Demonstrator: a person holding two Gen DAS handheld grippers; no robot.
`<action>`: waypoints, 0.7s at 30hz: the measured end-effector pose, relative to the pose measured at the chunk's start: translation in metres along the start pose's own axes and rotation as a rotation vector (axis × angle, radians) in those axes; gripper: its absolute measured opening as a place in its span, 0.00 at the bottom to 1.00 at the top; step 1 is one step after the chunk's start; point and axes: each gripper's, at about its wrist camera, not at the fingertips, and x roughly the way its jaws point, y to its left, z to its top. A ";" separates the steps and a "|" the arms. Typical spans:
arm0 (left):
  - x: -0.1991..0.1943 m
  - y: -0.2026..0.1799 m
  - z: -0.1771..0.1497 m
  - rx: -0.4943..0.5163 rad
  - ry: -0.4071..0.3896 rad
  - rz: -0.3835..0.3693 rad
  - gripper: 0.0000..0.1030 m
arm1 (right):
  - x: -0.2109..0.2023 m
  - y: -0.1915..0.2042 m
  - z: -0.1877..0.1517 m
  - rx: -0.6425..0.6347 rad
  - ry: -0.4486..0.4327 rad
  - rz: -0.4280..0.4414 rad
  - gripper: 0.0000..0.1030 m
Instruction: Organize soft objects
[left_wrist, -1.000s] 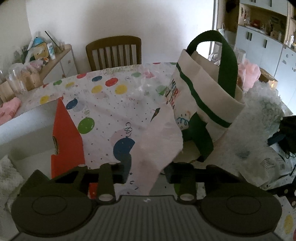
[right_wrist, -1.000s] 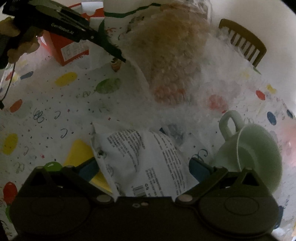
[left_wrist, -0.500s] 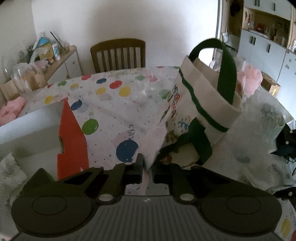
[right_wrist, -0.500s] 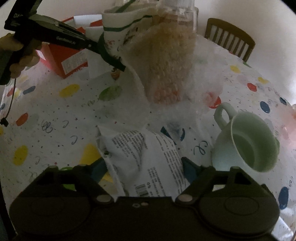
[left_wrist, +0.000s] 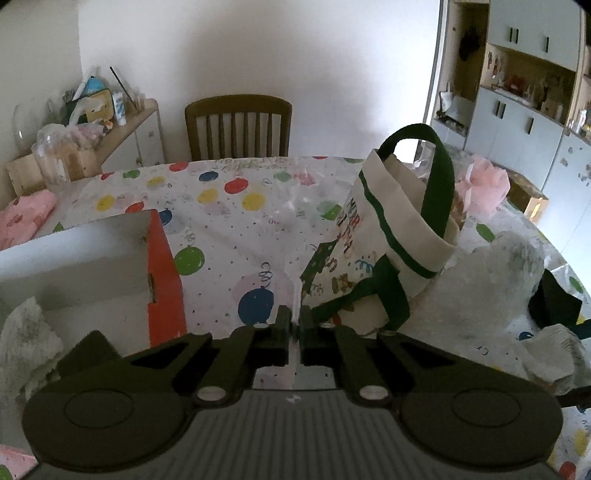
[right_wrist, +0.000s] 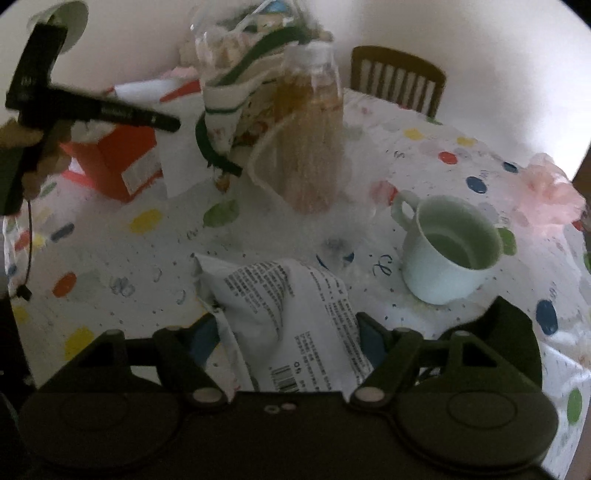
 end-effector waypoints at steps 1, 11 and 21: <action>-0.002 0.002 0.000 -0.006 -0.003 -0.005 0.03 | -0.004 0.002 -0.001 0.015 -0.008 -0.005 0.74; -0.028 0.023 -0.004 -0.045 -0.015 -0.070 0.02 | -0.036 0.035 0.013 0.124 -0.085 -0.029 0.74; -0.034 0.042 -0.008 -0.048 0.031 -0.108 0.03 | -0.041 0.077 0.035 0.099 -0.115 -0.035 0.75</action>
